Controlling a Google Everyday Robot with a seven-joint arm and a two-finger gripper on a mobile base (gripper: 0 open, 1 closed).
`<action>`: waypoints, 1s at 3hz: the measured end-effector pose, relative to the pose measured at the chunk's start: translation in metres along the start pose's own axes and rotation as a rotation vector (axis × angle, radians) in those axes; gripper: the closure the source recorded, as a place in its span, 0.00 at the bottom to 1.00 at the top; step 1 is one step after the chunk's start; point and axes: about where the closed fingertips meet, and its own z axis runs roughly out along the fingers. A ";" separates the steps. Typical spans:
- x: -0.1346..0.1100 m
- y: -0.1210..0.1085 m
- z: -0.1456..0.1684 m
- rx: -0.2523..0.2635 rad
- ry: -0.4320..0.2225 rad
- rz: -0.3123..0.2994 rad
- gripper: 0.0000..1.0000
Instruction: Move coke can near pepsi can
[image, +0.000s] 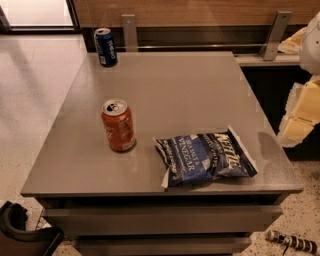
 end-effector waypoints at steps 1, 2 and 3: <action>0.000 0.000 0.000 0.000 0.000 0.000 0.00; -0.001 0.000 0.001 -0.001 -0.010 0.001 0.00; -0.020 0.006 0.030 -0.030 -0.204 0.023 0.00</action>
Offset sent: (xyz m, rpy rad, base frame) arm 0.0078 0.0288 -0.0269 0.2201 -0.0225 0.0503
